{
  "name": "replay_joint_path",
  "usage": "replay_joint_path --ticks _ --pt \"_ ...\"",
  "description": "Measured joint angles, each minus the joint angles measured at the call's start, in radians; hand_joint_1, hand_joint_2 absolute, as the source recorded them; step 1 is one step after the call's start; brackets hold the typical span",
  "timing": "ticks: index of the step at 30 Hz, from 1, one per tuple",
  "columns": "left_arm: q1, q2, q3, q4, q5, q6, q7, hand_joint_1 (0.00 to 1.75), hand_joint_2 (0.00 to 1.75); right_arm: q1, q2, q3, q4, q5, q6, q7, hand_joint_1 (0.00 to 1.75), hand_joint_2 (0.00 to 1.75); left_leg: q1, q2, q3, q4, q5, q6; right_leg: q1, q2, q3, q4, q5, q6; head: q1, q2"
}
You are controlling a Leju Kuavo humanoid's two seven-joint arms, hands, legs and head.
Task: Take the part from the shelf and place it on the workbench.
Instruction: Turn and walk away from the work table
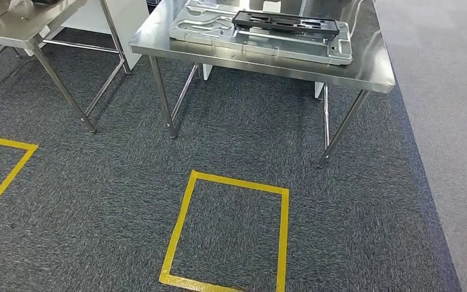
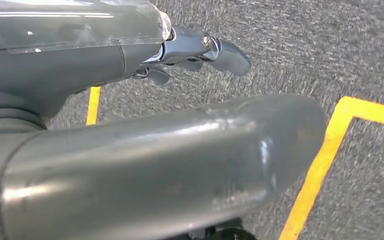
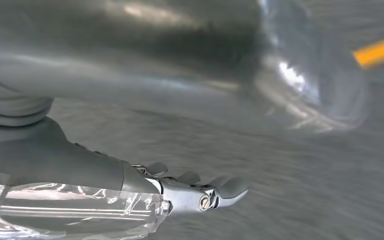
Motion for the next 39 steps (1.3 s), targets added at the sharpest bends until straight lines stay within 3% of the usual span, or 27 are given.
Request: replay_joint_path --ticks 1,2,3,5,7,9,11,13,15,16,17,18,20,22,25,27,29,30,31,32,34,36,38,39 --pt "0.0 0.0 0.001 0.0 -0.002 0.0 0.0 0.0 0.0 -0.008 -0.001 -0.013 0.047 0.065 -0.001 0.001 0.0 0.0 -0.001 -0.007 -0.001 0.0 0.0 0.0 -0.001 0.001 -0.017 0.024 0.003 0.001 0.0 0.0" --pt "-0.001 0.0 0.001 0.0 -0.003 -0.001 0.0 0.0 0.0 -0.016 -0.002 -0.024 0.085 0.144 -0.001 0.002 0.0 0.0 -0.001 -0.015 0.0 0.001 0.0 -0.001 -0.002 0.004 -0.012 0.005 0.029 0.0 0.0 0.0" --pt "-0.002 0.0 0.002 0.0 -0.004 -0.001 0.0 0.0 0.0 -0.024 -0.002 -0.033 0.116 0.21 -0.001 0.002 0.0 0.0 -0.001 -0.024 0.002 0.001 -0.001 -0.002 -0.003 0.012 0.012 -0.05 0.069 -0.002 0.0 0.0" --pt "-0.005 -0.003 0.002 0.0 -0.004 -0.001 0.0 0.0 0.0 -0.035 -0.007 -0.048 0.165 0.277 -0.003 0.003 0.0 0.0 -0.002 -0.044 0.004 0.002 -0.002 -0.007 -0.003 0.056 0.075 -0.189 0.139 -0.013 0.0 0.0" --pt "-0.008 -0.006 0.002 0.0 -0.005 -0.002 0.0 0.0 0.0 -0.044 -0.011 -0.06 0.199 0.29 -0.004 0.003 0.0 0.0 -0.001 -0.064 0.001 0.003 -0.003 -0.018 0.0 0.082 0.104 -0.253 0.158 -0.022 0.0 0.0" --pt "-0.006 -0.006 0.003 -0.001 -0.005 -0.002 0.0 0.0 0.0 -0.055 -0.012 -0.066 0.22 0.296 -0.005 0.004 0.0 0.0 0.001 -0.081 -0.003 0.002 -0.001 -0.033 0.001 0.062 0.108 -0.261 0.159 -0.032 0.0 0.0" --pt "-0.004 -0.007 0.005 -0.003 -0.005 -0.002 0.0 0.0 0.0 -0.061 -0.013 -0.07 0.234 0.302 -0.005 0.005 0.0 0.0 0.0 -0.054 -0.014 0.024 -0.017 -0.042 -0.003 0.037 0.115 -0.273 0.164 -0.047 -0.003 0.0" --pt "-0.006 -0.007 0.008 -0.005 -0.008 -0.001 0.001 0.0 0.0 -0.061 -0.012 -0.076 0.244 0.311 -0.004 0.011 0.0 0.0 0.0 -0.004 -0.06 0.121 -0.074 -0.048 -0.003 0.009 0.12 -0.281 0.165 -0.058 -0.009 0.0" --pt "-0.009 -0.007 0.013 -0.005 -0.013 0.001 0.004 0.0 0.0 -0.061 -0.012 -0.083 0.252 0.322 -0.002 0.019 0.0 0.0 0.002 0.015 -0.123 0.248 -0.129 -0.055 -0.001 -0.02 0.12 -0.28 0.161 -0.062 -0.011 0.0" --pt "-0.008 -0.008 0.015 -0.006 -0.015 0.002 0.007 0.0 0.0 -0.061 -0.012 -0.086 0.254 0.326 -0.001 0.022 0.0 0.0 0.003 0.018 -0.139 0.281 -0.134 -0.058 0.0 -0.034 0.12 -0.278 0.159 -0.062 -0.011 0.0" --pt "-0.007 -0.008 0.019 -0.006 -0.017 0.004 0.01 0.0 0.0 -0.062 -0.011 -0.089 0.256 0.329 0.0 0.025 0.0 0.0 0.004 0.021 -0.135 0.275 -0.12 -0.06 0.0 -0.047 0.122 -0.276 0.156 -0.061 -0.011 0.0" --pt "-0.007 -0.008 0.021 -0.006 -0.019 0.006 0.013 0.0 0.0 -0.062 -0.009 -0.091 0.257 0.331 0.001 0.027 0.0 0.0 0.004 0.028 -0.111 0.228 -0.089 -0.06 0.0 -0.059 0.124 -0.274 0.152 -0.059 -0.011 0.0" --pt "-0.008 -0.008 0.025 -0.006 -0.022 0.009 0.016 0.0 0.0 -0.063 -0.006 -0.096 0.258 0.334 0.003 0.029 0.0 0.0 0.0 0.065 -0.041 0.094 -0.029 -0.054 0.003 -0.081 0.129 -0.265 0.142 -0.05 -0.012 0.0" --pt "-0.012 -0.008 0.027 -0.008 -0.024 0.01 0.018 0.0 0.0 -0.065 -0.005 -0.101 0.259 0.336 0.002 0.031 0.0 0.0 -0.005 0.088 -0.009 0.022 -0.01 -0.042 0.007 -0.1 0.131 -0.257 0.133 -0.039 -0.01 0.0" --pt "-0.012 -0.008 0.03 -0.009 -0.027 0.011 0.019 0.0 0.0 -0.072 -0.002 -0.108 0.259 0.341 -0.003 0.035 0.0 0.0 -0.006 0.061 -0.013 0.012 -0.006 -0.023 0.007 -0.117 0.137 -0.256 0.127 -0.023 -0.009 0.0" --pt "-0.012 -0.008 0.031 -0.009 -0.035 0.012 0.017 0.0 0.0 -0.075 0.002 -0.113 0.259 0.353 -0.008 0.04 0.0 0.0 -0.001 0.04 -0.01 0.004 0.002 -0.011 0.003 -0.077 0.123 -0.216 0.093 -0.012 -0.005 0.0" --pt "-0.015 -0.008 0.034 -0.01 -0.046 0.012 0.013 0.0 0.0 -0.073 0.007 -0.125 0.259 0.378 -0.011 0.052 0.0 0.0 0.0 0.02 -0.012 0.003 0.006 -0.004 -0.002 -0.019 0.066 -0.098 0.026 -0.006 0.0 0.0" --pt "-0.016 -0.008 0.036 -0.011 -0.052 0.013 0.011 0.0 0.0 -0.073 0.01 -0.133 0.259 0.394 -0.012 0.06 0.0 0.0 -0.001 0.009 -0.014 0.003 0.007 -0.003 -0.003 -0.005 0.031 -0.029 -0.002 -0.005 0.001 0.0" --pt "-0.017 -0.008 0.04 -0.012 -0.058 0.013 0.01 0.0 0.0 -0.072 0.012 -0.14 0.259 0.41 -0.013 0.069 0.0 0.0 -0.001 -0.004 -0.015 0.003 0.008 -0.002 -0.003 0.0 0.005 0.017 -0.011 -0.005 0.001 0.0" --pt "-0.018 -0.008 0.043 -0.012 -0.063 0.013 0.01 0.0 0.0 -0.071 0.014 -0.145 0.259 0.426 -0.015 0.077 0.0 0.0 -0.002 -0.019 -0.014 0.003 0.008 -0.002 -0.002 0.003 -0.006 0.032 -0.001 -0.007 0.001 0.0" --pt "-0.018 -0.009 0.048 -0.013 -0.073 0.016 0.012 0.0 0.0 -0.071 0.018 -0.149 0.259 0.457 -0.017 0.095 0.0 0.0 -0.002 -0.049 -0.009 0.004 0.007 -0.003 -0.002 0.017 0.028 -0.059 0.075 -0.015 0.001 0.0" --pt "-0.02 -0.012 0.049 -0.013 -0.083 0.019 0.018 0.0 0.0 -0.068 0.02 -0.153 0.259 0.487 -0.017 0.111 0.0 0.0 -0.002 -0.075 -0.009 0.005 0.007 -0.009 -0.002 0.071 0.083 -0.194 0.14 -0.027 0.001 0.0" --pt "-0.023 -0.015 0.052 -0.013 -0.093 0.025 0.024 0.0 0.0 -0.068 0.022 -0.159 0.258 0.519 -0.016 0.125 0.0 0.0 0.002 -0.098 -0.016 0.006 0.009 -0.023 0.0 0.103 0.104 -0.249 0.152 -0.036 0.001 0.0" --pt "-0.023 -0.015 0.055 -0.013 -0.099 0.028 0.026 0.0 0.0 -0.069 0.024 -0.163 0.257 0.535 -0.016 0.131 0.0 0.0 0.004 -0.11 -0.02 0.004 0.011 -0.032 0.002 0.096 0.105 -0.254 0.152 -0.038 0.001 0.0"
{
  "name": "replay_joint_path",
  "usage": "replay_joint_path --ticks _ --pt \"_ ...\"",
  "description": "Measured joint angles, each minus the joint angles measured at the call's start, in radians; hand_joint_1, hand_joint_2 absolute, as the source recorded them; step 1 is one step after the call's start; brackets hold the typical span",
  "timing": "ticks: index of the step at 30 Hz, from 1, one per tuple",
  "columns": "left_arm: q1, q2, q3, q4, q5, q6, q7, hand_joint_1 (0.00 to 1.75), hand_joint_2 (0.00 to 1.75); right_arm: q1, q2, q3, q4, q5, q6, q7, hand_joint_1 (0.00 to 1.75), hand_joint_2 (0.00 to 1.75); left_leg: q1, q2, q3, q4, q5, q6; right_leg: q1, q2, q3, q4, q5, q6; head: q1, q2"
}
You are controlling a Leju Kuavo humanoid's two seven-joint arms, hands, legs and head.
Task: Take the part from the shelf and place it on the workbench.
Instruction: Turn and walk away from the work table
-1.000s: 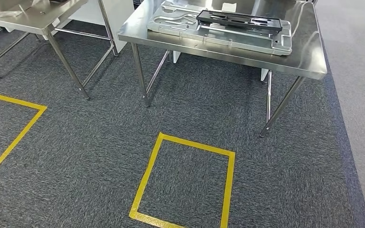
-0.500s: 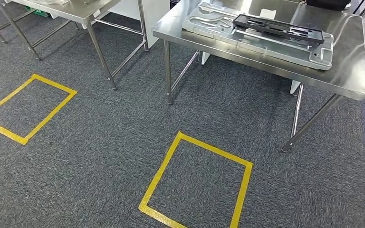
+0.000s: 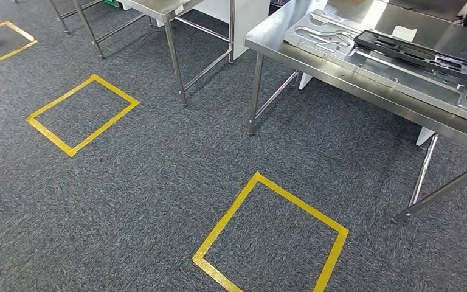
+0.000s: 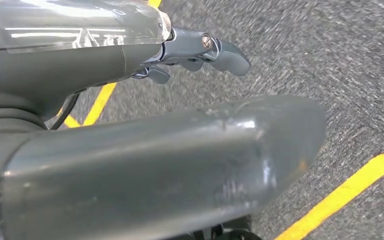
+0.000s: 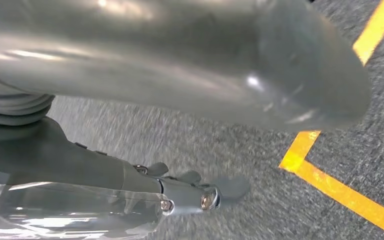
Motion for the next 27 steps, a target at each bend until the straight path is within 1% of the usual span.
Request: replay_joint_path --ticks 1,2,3,4,5,6,7,8,9,10,11,12,13,14,15,16,17,18,19,20,21,22,23,24,25,26,27 --pt "0.001 0.0 0.004 0.0 -0.006 0.002 0.002 0.0 0.0 -0.002 0.003 -0.006 -0.002 0.017 0.0 0.006 0.0 0.0 0.002 -0.007 -0.002 -0.002 0.002 -0.007 -0.001 -0.013 0.003 -0.004 0.002 -0.005 0.0 0.0" --pt "0.001 -0.001 0.008 0.0 -0.011 0.004 0.002 0.0 0.0 -0.002 0.006 -0.013 -0.006 0.032 0.001 0.012 0.0 0.0 0.002 0.006 -0.005 0.003 -0.002 -0.013 -0.002 -0.026 0.007 -0.012 0.005 -0.01 -0.001 0.0" --pt "0.001 -0.001 0.013 -0.001 -0.016 0.005 0.003 0.0 0.0 0.0 0.01 -0.02 -0.009 0.046 0.001 0.017 0.0 0.0 0.0 0.034 -0.014 0.024 -0.017 -0.017 -0.004 -0.042 0.013 -0.02 0.009 -0.016 -0.002 0.0" --pt "0.0 -0.001 0.016 -0.001 -0.02 0.005 0.003 0.0 0.0 0.002 0.014 -0.028 -0.011 0.059 0.0 0.02 0.0 0.0 -0.002 0.068 -0.033 0.065 -0.043 -0.021 -0.005 -0.059 0.017 -0.027 0.011 -0.022 -0.005 0.0" --pt "-0.002 -0.001 0.019 -0.001 -0.024 0.005 0.003 0.0 0.0 0.006 0.017 -0.036 -0.014 0.071 0.0 0.022 0.0 0.0 -0.002 0.102 -0.062 0.125 -0.078 -0.025 -0.003 -0.076 0.019 -0.029 0.011 -0.025 -0.006 0.0" --pt "-0.004 -0.002 0.021 -0.002 -0.027 0.005 0.004 0.0 0.0 0.008 0.02 -0.044 -0.015 0.083 0.0 0.022 0.0 0.0 -0.001 0.119 -0.095 0.193 -0.112 -0.029 -0.001 -0.094 0.019 -0.029 0.009 -0.028 -0.008 0.0" --pt "-0.004 -0.003 0.023 -0.002 -0.029 0.004 0.005 0.0 0.0 0.01 0.023 -0.051 -0.017 0.094 0.0 0.022 0.0 0.0 0.0 0.125 -0.122 0.25 -0.134 -0.033 0.001 -0.111 0.019 -0.028 0.008 -0.029 -0.008 0.0" --pt "-0.004 -0.003 0.026 -0.002 -0.033 0.003 0.007 0.0 0.0 0.011 0.025 -0.057 -0.019 0.105 -0.001 0.022 0.0 0.0 0.002 0.128 -0.134 0.278 -0.137 -0.036 0.002 -0.127 0.019 -0.027 0.006 -0.029 -0.008 0.0" --pt "-0.003 -0.004 0.029 -0.002 -0.036 0.003 0.009 0.0 0.0 0.011 0.027 -0.063 -0.021 0.116 -0.001 0.021 0.0 0.0 0.002 0.132 -0.125 0.265 -0.122 -0.037 0.003 -0.142 0.019 -0.025 0.003 -0.028 -0.009 0.0" --pt "-0.001 -0.004 0.032 -0.002 -0.039 0.003 0.01 0.0 0.0 0.01 0.03 -0.069 -0.024 0.125 -0.001 0.021 0.0 0.0 0.003 0.14 -0.096 0.214 -0.091 -0.036 0.003 -0.155 0.021 -0.023 0.0 -0.026 -0.009 0.0" --pt "-0.001 -0.004 0.035 -0.003 -0.042 0.003 0.012 0.0 0.0 0.01 0.032 -0.075 -0.026 0.133 0.0 0.021 0.0 0.0 0.002 0.157 -0.054 0.14 -0.059 -0.033 0.004 -0.167 0.023 -0.02 -0.003 -0.023 -0.009 0.0" --pt "-0.001 -0.004 0.037 -0.004 -0.044 0.003 0.012 0.0 0.0 0.01 0.035 -0.08 -0.029 0.138 0.0 0.021 0.0 0.0 0.0 0.174 -0.017 0.073 -0.034 -0.028 0.006 -0.178 0.025 -0.016 -0.008 -0.019 -0.009 0.0" --pt "-0.002 -0.004 0.04 -0.005 -0.045 0.003 0.012 0.0 0.0 0.01 0.037 -0.085 -0.031 0.142 0.0 0.021 0.0 0.0 -0.003 0.186 0.008 0.026 -0.02 -0.021 0.009 -0.187 0.026 -0.013 -0.012 -0.013 -0.008 0.0" --pt "-0.002 -0.004 0.042 -0.007 -0.048 0.003 0.013 0.0 0.0 0.009 0.039 -0.09 -0.033 0.148 -0.001 0.02 0.0 0.0 -0.006 0.192 0.017 0.004 -0.016 -0.015 0.01 -0.195 0.028 -0.01 -0.015 -0.008 -0.007 0.0" --pt "-0.001 -0.005 0.044 -0.008 -0.052 0.003 0.013 0.0 0.0 0.007 0.041 -0.095 -0.036 0.156 -0.001 0.015 0.0 0.0 -0.009 0.185 0.015 0.002 -0.016 -0.009 0.011 -0.203 0.03 -0.01 -0.016 -0.003 -0.005 0.0" --pt "0.001 -0.005 0.046 -0.009 -0.058 0.004 0.013 0.0 0.0 0.005 0.043 -0.102 -0.041 0.167 -0.001 0.004 0.0 0.0 -0.008 0.175 0.014 -0.001 -0.014 -0.003 0.011 -0.207 0.032 -0.011 -0.017 0.003 -0.004 0.0" --pt "0.003 -0.007 0.049 -0.009 -0.064 0.004 0.013 0.0 0.0 0.005 0.046 -0.113 -0.047 0.181 -0.001 -0.011 0.0 0.0 -0.006 0.167 0.015 -0.006 -0.01 0.002 0.009 -0.196 0.034 -0.008 -0.022 0.009 -0.004 0.0" --pt "0.004 -0.009 0.053 -0.011 -0.071 0.005 0.013 0.0 0.0 0.005 0.049 -0.125 -0.053 0.197 -0.001 -0.028 0.0 0.0 -0.003 0.158 0.016 -0.011 -0.005 0.009 0.007 -0.173 0.029 0.007 -0.035 0.015 -0.003 0.0" --pt "0.003 -0.012 0.057 -0.013 -0.077 0.005 0.013 0.0 0.0 0.006 0.051 -0.139 -0.058 0.215 -0.001 -0.042 0.0 0.0 -0.001 0.15 0.017 -0.015 0.0 0.015 0.005 -0.144 0.013 0.042 -0.062 0.02 -0.002 0.0" --pt "0.001 -0.014 0.062 -0.015 -0.084 0.006 0.013 0.0 0.0 0.008 0.052 -0.154 -0.062 0.233 0.0 -0.049 0.0 0.0 0.0 0.141 0.015 -0.016 0.003 0.019 0.002 -0.114 -0.013 0.099 -0.096 0.023 -0.002 0.0" --pt "0.0 -0.016 0.066 -0.018 -0.089 0.006 0.013 0.0 0.0 0.009 0.054 -0.169 -0.064 0.249 0.002 -0.053 0.0 0.0 -0.001 0.131 0.012 -0.016 0.005 0.022 0.0 -0.099 -0.047 0.169 -0.132 0.024 -0.002 0.0" --pt "-0.001 -0.018 0.07 -0.019 -0.093 0.006 0.013 0.0 0.0 0.009 0.055 -0.183 -0.067 0.263 0.003 -0.055 0.0 0.0 -0.001 0.119 0.009 -0.016 0.007 0.023 -0.001 -0.094 -0.078 0.232 -0.157 0.025 -0.002 0.0" --pt "-0.001 -0.019 0.074 -0.021 -0.097 0.006 0.013 0.0 0.0 0.009 0.056 -0.195 -0.069 0.275 0.004 -0.055 0.0 0.0 -0.002 0.106 0.008 -0.015 0.007 0.023 -0.002 -0.092 -0.097 0.269 -0.162 0.026 -0.002 0.0" --pt "0.0 -0.021 0.077 -0.022 -0.1 0.005 0.013 0.0 0.0 0.01 0.057 -0.206 -0.071 0.286 0.006 -0.055 0.0 0.0 -0.002 0.092 0.008 -0.014 0.008 0.022 -0.004 -0.091 -0.098 0.266 -0.144 0.027 -0.002 0.0" --pt "0.0 -0.023 0.08 -0.023 -0.104 0.004 0.013 0.0 0.0 0.009 0.058 -0.217 -0.072 0.297 0.01 -0.054 0.0 0.0 -0.001 0.077 0.009 -0.013 0.008 0.021 -0.006 -0.087 -0.081 0.225 -0.11 0.026 -0.002 0.0" --pt "0.0 -0.024 0.083 -0.024 -0.109 0.003 0.013 0.0 0.0 0.01 0.058 -0.227 -0.074 0.308 0.014 -0.054 0.0 0.0 -0.001 0.063 0.009 -0.012 0.008 0.019 -0.009 -0.072 -0.052 0.158 -0.067 0.024 -0.002 0.0" --pt "0.0 -0.026 0.086 -0.024 -0.113 0.002 0.013 0.0 0.0 0.01 0.057 -0.24 -0.075 0.317 0.018 -0.053 0.0 0.0 -0.002 0.05 0.007 -0.008 0.008 0.015 -0.012 -0.047 -0.023 0.089 -0.036 0.022 -0.002 0.0"
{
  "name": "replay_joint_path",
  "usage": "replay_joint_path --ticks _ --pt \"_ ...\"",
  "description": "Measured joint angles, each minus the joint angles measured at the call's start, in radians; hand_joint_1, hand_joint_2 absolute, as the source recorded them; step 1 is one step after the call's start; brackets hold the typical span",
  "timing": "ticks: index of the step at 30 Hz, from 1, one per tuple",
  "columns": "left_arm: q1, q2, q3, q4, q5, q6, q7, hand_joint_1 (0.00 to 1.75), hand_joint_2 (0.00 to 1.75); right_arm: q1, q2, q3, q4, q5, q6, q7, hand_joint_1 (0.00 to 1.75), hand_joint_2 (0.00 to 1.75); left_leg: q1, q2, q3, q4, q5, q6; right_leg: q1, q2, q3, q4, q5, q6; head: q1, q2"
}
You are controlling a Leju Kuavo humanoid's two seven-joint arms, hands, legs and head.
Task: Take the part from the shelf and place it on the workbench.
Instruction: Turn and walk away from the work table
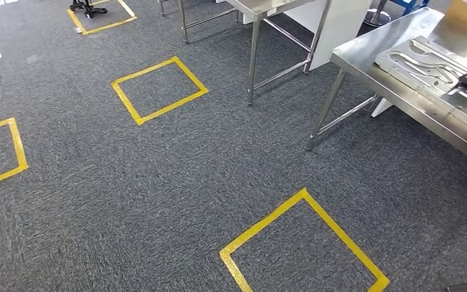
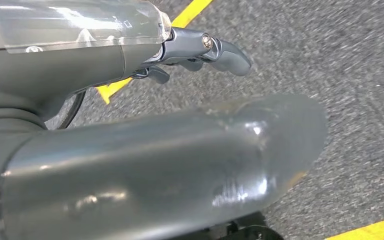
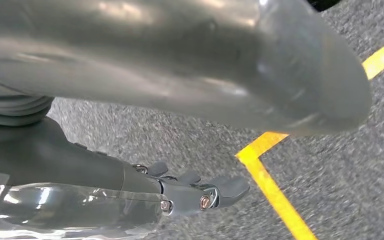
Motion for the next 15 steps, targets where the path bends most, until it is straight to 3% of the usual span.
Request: replay_joint_path --ticks 2,3,5,7,9,11,12,13,15 --pt "-0.002 -0.002 0.005 -0.001 -0.007 -0.001 0.0 0.0 0.0 -0.003 -0.002 -0.022 -0.001 0.013 0.006 0.001 0.0 0.0 -0.001 -0.023 -0.007 0.005 0.001 -0.012 -0.001 0.037 0.032 -0.079 0.025 -0.004 -0.001 0.0" --pt "-0.003 -0.002 0.007 -0.001 -0.009 -0.002 0.0 0.0 0.0 -0.005 -0.002 -0.031 -0.001 0.019 0.007 0.002 0.0 0.0 0.0 -0.034 -0.011 0.005 0.002 -0.02 0.001 0.04 0.034 -0.087 0.022 -0.008 -0.002 0.0" --pt "0.0 -0.002 0.01 -0.002 -0.014 -0.002 0.0 0.0 0.0 -0.012 -0.004 -0.043 0.0 0.033 0.008 0.008 0.0 0.0 0.004 -0.048 -0.017 0.005 0.004 -0.034 0.003 0.015 0.037 -0.093 0.026 -0.02 -0.002 0.0" --pt "0.002 -0.001 0.014 -0.002 -0.019 -0.002 0.001 0.0 0.0 -0.016 -0.005 -0.057 0.0 0.049 0.009 0.019 0.0 0.0 0.003 -0.008 -0.038 0.048 -0.025 -0.042 0.001 -0.013 0.043 -0.105 0.032 -0.037 -0.006 0.0" --pt "-0.001 -0.001 0.016 -0.002 -0.023 -0.003 0.002 0.0 0.0 -0.016 -0.006 -0.072 0.0 0.062 0.009 0.03 0.0 0.0 0.001 0.054 -0.094 0.168 -0.094 -0.046 0.005 -0.044 0.045 -0.109 0.034 -0.047 -0.012 0.0" --pt "-0.002 -0.001 0.017 -0.002 -0.027 -0.004 0.003 0.0 0.0 -0.016 -0.006 -0.086 0.0 0.069 0.007 0.04 0.0 0.0 0.003 0.076 -0.144 0.281 -0.138 -0.05 0.01 -0.076 0.044 -0.107 0.031 -0.049 -0.013 0.0" --pt "-0.002 -0.001 0.018 -0.002 -0.029 -0.005 0.003 0.0 0.0 -0.017 -0.006 -0.092 0.0 0.074 0.005 0.042 0.0 0.0 0.004 0.08 -0.146 0.291 -0.134 -0.051 0.012 -0.091 0.044 -0.106 0.029 -0.049 -0.013 0.0" --pt "-0.001 -0.001 0.02 -0.002 -0.032 -0.006 0.003 0.0 0.0 -0.019 -0.006 -0.099 0.0 0.08 0.004 0.044 0.0 0.0 0.004 0.084 -0.127 0.259 -0.111 -0.051 0.012 -0.105 0.044 -0.103 0.026 -0.048 -0.013 0.0" --pt "-0.001 -0.001 0.022 -0.002 -0.038 -0.011 0.001 0.0 0.0 -0.023 -0.005 -0.111 0.0 0.096 0.002 0.042 0.0 0.0 0.002 0.114 -0.051 0.123 -0.053 -0.045 0.014 -0.128 0.047 -0.096 0.018 -0.041 -0.014 0.0"
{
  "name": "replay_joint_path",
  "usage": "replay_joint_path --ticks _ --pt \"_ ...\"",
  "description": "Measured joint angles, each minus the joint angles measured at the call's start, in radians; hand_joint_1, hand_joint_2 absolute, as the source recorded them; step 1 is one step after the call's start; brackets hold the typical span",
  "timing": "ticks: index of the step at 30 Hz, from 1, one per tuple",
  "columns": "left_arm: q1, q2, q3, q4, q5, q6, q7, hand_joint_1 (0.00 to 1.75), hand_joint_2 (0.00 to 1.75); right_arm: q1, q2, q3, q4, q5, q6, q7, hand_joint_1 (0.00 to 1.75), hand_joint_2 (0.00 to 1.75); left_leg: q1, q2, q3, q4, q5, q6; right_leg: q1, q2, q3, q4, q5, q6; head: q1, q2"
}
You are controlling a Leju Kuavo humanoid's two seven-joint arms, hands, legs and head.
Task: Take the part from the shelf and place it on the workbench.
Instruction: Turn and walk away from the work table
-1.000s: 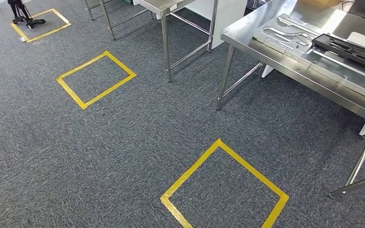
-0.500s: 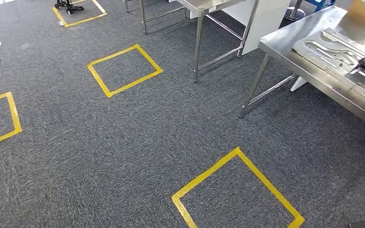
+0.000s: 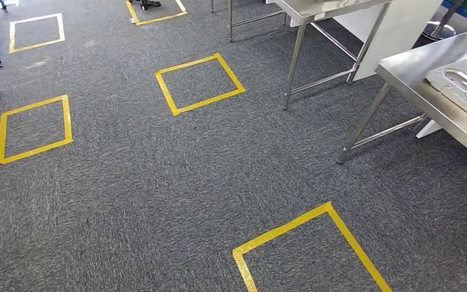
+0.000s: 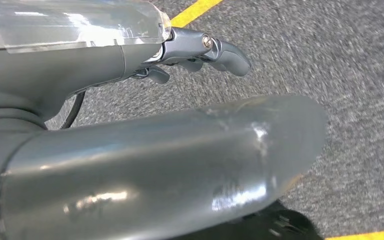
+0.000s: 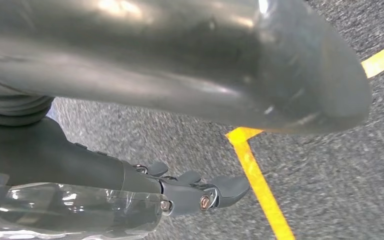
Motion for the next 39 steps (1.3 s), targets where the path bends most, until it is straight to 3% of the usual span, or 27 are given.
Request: replay_joint_path --ticks 2,3,5,7,9,11,12,13,14,16,18,20,21,22,24,26,27,28,29,30,32,33,35,37,39 --pt "-0.001 0.0 0.002 0.0 -0.005 -0.005 -0.007 0.0 0.0 -0.003 0.0 -0.013 0.0 0.014 0.001 -0.007 0.0 0.0 -0.005 0.025 0.049 -0.093 0.028 0.01 0.004 -0.017 0.002 0.007 -0.007 0.011 0.001 0.0" --pt "-0.001 0.0 0.002 0.0 -0.007 -0.006 -0.01 0.0 0.0 -0.005 0.0 -0.018 0.0 0.02 0.001 -0.011 0.0 0.0 -0.008 0.027 0.051 -0.103 0.028 0.015 0.005 -0.024 0.004 0.008 -0.009 0.017 0.002 0.0" --pt "0.002 0.0 0.005 0.0 -0.008 -0.007 -0.015 0.0 0.0 -0.011 0.0 -0.026 0.0 0.025 0.002 -0.016 0.0 0.0 -0.008 0.008 0.048 -0.108 0.035 0.026 0.003 -0.03 0.008 0.008 -0.011 0.029 0.001 0.0" --pt "0.003 0.0 0.008 0.0 -0.01 -0.007 -0.017 0.0 0.0 -0.014 0.0 -0.031 -0.001 0.027 0.002 -0.019 0.0 0.0 -0.004 -0.01 0.05 -0.117 0.042 0.039 -0.002 0.011 -0.001 0.036 -0.038 0.041 0.004 0.0" --pt "0.0 0.0 0.008 0.0 -0.011 -0.007 -0.023 0.0 0.0 -0.013 0.0 -0.038 -0.001 0.028 0.002 -0.023 0.0 0.0 -0.003 -0.029 0.049 -0.121 0.048 0.049 -0.006 0.067 -0.046 0.137 -0.101 0.046 0.008 0.0" --pt "0.0 0.0 0.008 0.0 -0.012 -0.009 -0.042 0.0 0.0 -0.01 0.0 -0.045 -0.001 0.029 0.002 -0.041 0.0 0.0 -0.006 -0.053 0.045 -0.121 0.051 0.052 -0.006 0.082 -0.107 0.257 -0.149 0.046 0.008 0.0" --pt "0.0 0.0 0.008 0.0 -0.012 -0.012 -0.06 0.0 0.0 -0.009 0.0 -0.049 -0.002 0.03 0.002 -0.059 0.0 0.0 -0.007 -0.066 0.045 -0.121 0.051 0.052 -0.006 0.083 -0.123 0.281 -0.147 0.045 0.008 0.0" --pt "0.002 0.0 0.009 0.0 -0.01 -0.016 -0.081 0.0 0.0 -0.007 0.0 -0.052 -0.003 0.032 0.002 -0.085 0.0 0.0 -0.008 -0.081 0.046 -0.12 0.052 0.052 -0.006 0.085 -0.119 0.267 -0.123 0.043 0.008 0.0" --pt "0.003 -0.002 0.009 -0.001 -0.007 -0.02 -0.105 0.0 0.0 -0.006 0.001 -0.056 -0.005 0.035 0.001 -0.116 0.0 0.0 -0.008 -0.095 0.047 -0.119 0.052 0.051 -0.006 0.092 -0.099 0.218 -0.085 0.04 0.008 0.0" --pt "0.004 -0.009 0.009 -0.007 0.006 -0.038 -0.16 0.0 0.0 0.001 0.001 -0.065 -0.013 0.044 -0.001 -0.196 0.0 0.0 -0.008 -0.122 0.046 -0.116 0.052 0.046 -0.007 0.143 -0.043 0.082 -0.015 0.029 0.008 0.0" --pt "0.008 -0.022 0.002 -0.033 0.048 -0.072 -0.208 0.0 0.0 0.004 0.002 -0.078 -0.028 0.055 0.002 -0.3 0.0 0.0 -0.006 -0.145 0.038 -0.114 0.054 0.034 -0.005 0.182 -0.017 0.015 0.005 0.021 0.008 0.0" --pt "0.025 -0.037 -0.035 -0.079 0.136 -0.109 -0.231 0.0 0.0 0.001 0.003 -0.096 -0.059 0.066 0.026 -0.396 0.0 0.0 -0.002 -0.166 0.031 -0.117 0.058 0.019 -0.003 0.167 -0.014 0.008 0.006 0.012 0.007 0.0" --pt "0.04 -0.042 -0.068 -0.104 0.189 -0.12 -0.235 0.0 0.0 -0.001 0.006 -0.108 -0.09 0.075 0.054 -0.429 0.0 0.0 -0.002 -0.158 0.028 -0.112 0.055 0.014 -0.004 0.153 -0.011 0.001 0.009 0.007 0.007 0.0" --pt "0.054 -0.045 -0.108 -0.126 0.236 -0.123 -0.237 0.0 0.0 -0.001 0.01 -0.121 -0.129 0.086 0.09 -0.453 0.0 0.0 -0.004 -0.135 0.019 -0.094 0.042 0.01 -0.006 0.139 -0.006 -0.006 0.012 0.0 0.004 0.0" --pt "0.077 -0.045 -0.194 -0.157 0.297 -0.109 -0.239 0.0 0.0 -0.002 0.018 -0.152 -0.217 0.108 0.165 -0.478 0.0 0.0 -0.005 -0.072 -0.024 -0.001 -0.014 0.006 -0.006 0.105 0.0 -0.014 0.015 -0.01 -0.001 0.0" --pt "0.092 -0.043 -0.275 -0.178 0.324 -0.084 -0.239 0.0 0.0 -0.009 0.018 -0.184 -0.285 0.121 0.207 -0.49 0.0 0.0 -0.002 -0.044 -0.083 0.122 -0.072 -0.001 -0.002 0.071 0.0 -0.014 0.013 -0.013 -0.005 0.0" --pt "0.1 -0.04 -0.317 -0.186 0.338 -0.07 -0.239 0.0 0.0 -0.017 0.014 -0.199 -0.308 0.126 0.216 -0.494 0.0 0.0 -0.001 -0.038 -0.097 0.154 -0.079 -0.003 0.0 0.054 0.0 -0.014 0.011 -0.013 -0.005 0.0" --pt "0.11 -0.036 -0.359 -0.192 0.351 -0.058 -0.239 0.0 0.0 -0.027 0.007 -0.211 -0.325 0.128 0.222 -0.497 0.0 0.0 0.0 -0.034 -0.093 0.152 -0.067 -0.004 0.0 0.039 0.001 -0.012 0.009 -0.012 -0.005 0.0" --pt "0.12 -0.032 -0.401 -0.197 0.364 -0.046 -0.239 0.0 0.0 -0.037 -0.002 -0.222 -0.338 0.129 0.226 -0.498 0.0 0.0 0.001 -0.026 -0.069 0.11 -0.041 -0.004 0.001 0.026 0.002 -0.011 0.006 -0.01 -0.005 0.0" --pt "0.129 -0.027 -0.441 -0.202 0.376 -0.034 -0.239 0.0 0.0 -0.046 -0.01 -0.23 -0.346 0.129 0.229 -0.498 0.0 0.0 0.001 -0.008 -0.029 0.041 -0.007 -0.002 0.001 0.015 0.005 -0.008 0.002 -0.007 -0.005 0.0" --pt "0.139 -0.016 -0.512 -0.209 0.403 -0.007 -0.239 0.0 0.0 -0.061 -0.03 -0.241 -0.355 0.131 0.231 -0.498 0.0 0.0 -0.004 0.027 0.035 -0.073 0.032 0.008 0.005 -0.006 0.009 0.0 -0.007 0.004 -0.004 0.0" --pt "0.144 -0.01 -0.547 -0.21 0.417 0.005 -0.24 0.0 0.0 -0.069 -0.042 -0.244 -0.356 0.132 0.231 -0.498 0.0 0.0 -0.007 0.036 0.047 -0.099 0.038 0.013 0.008 -0.015 0.011 0.003 -0.011 0.009 -0.003 0.0" --pt "0.153 0.002 -0.611 -0.211 0.436 0.019 -0.24 0.0 0.0 -0.085 -0.06 -0.246 -0.357 0.133 0.231 -0.498 0.0 0.0 -0.012 0.02 0.046 -0.106 0.039 0.025 0.008 -0.031 0.016 0.002 -0.013 0.02 -0.001 0.0" --pt "0.162 0.012 -0.657 -0.212 0.443 0.025 -0.24 0.0 0.0 -0.096 -0.072 -0.246 -0.357 0.133 0.231 -0.498 0.0 0.0 -0.01 0.001 0.049 -0.116 0.046 0.038 0.001 -0.012 0.015 0.014 -0.028 0.032 0.0 0.0" --pt "0.165 0.019 -0.689 -0.213 0.453 0.031 -0.24 0.0 0.0 -0.099 -0.083 -0.247 -0.356 0.133 0.229 -0.497 0.0 0.0 -0.007 -0.019 0.051 -0.124 0.053 0.05 -0.005 0.043 -0.021 0.096 -0.081 0.04 0.004 0.0"
